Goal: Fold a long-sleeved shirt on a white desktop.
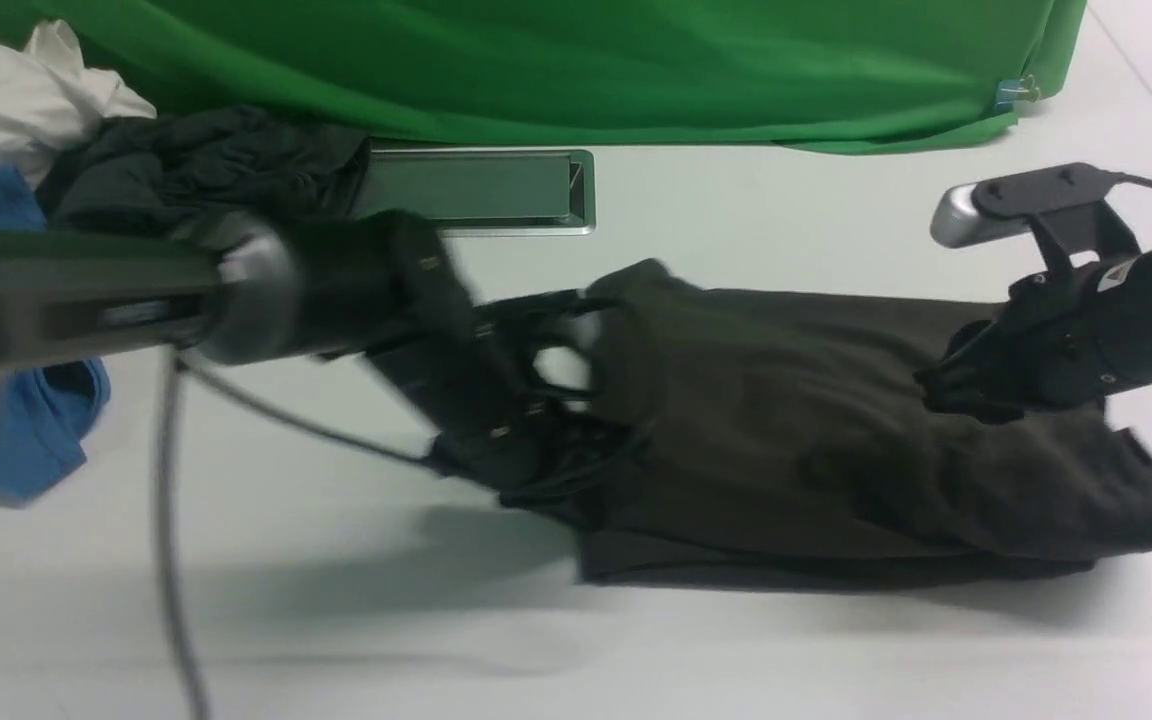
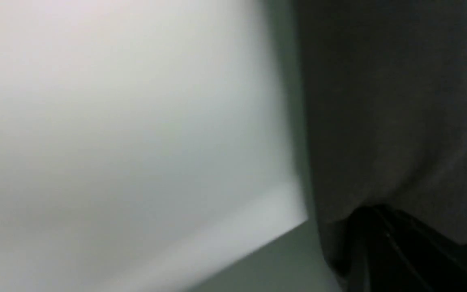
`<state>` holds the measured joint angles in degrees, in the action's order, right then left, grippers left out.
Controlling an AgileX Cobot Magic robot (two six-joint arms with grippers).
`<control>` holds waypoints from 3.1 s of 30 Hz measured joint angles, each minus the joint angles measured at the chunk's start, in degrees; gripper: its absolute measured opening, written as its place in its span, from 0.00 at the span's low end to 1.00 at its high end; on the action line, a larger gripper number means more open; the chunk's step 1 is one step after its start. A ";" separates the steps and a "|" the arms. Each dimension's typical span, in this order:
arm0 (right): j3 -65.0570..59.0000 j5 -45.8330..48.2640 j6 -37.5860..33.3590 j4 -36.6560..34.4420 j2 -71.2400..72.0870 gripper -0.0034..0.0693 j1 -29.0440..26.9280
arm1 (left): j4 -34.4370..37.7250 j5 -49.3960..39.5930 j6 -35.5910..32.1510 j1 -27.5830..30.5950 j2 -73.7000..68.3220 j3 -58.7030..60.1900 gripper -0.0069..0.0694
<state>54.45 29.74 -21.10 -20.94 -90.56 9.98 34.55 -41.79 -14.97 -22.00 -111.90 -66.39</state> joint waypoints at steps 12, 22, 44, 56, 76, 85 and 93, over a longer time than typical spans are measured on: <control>0.00 -3.25 0.55 -1.23 0.00 0.39 2.17 | 3.63 1.73 -4.74 17.04 5.19 8.53 0.12; 1.24 -2.91 0.04 -1.22 6.13 0.39 2.17 | -5.11 -0.17 -5.02 17.13 16.74 6.90 0.12; 14.32 11.18 2.32 10.20 -14.20 0.11 19.72 | -29.06 -9.57 11.53 17.13 70.32 24.63 0.12; 35.74 10.99 7.99 10.29 -27.35 0.15 30.83 | -31.67 -14.23 13.68 17.13 76.29 24.62 0.12; 17.42 8.18 22.95 30.25 16.90 0.18 22.85 | -31.38 -27.70 16.89 13.57 86.21 25.05 0.12; -11.72 -4.19 24.64 30.56 53.10 0.18 20.31 | -22.41 -26.96 16.86 13.57 98.76 25.05 0.12; -22.65 1.18 24.99 30.61 69.29 0.18 20.31 | -29.56 -14.14 14.51 13.57 102.32 25.05 0.12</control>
<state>31.80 30.92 3.89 9.67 -21.27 30.29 4.99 -55.93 -0.46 -8.44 -9.58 -41.35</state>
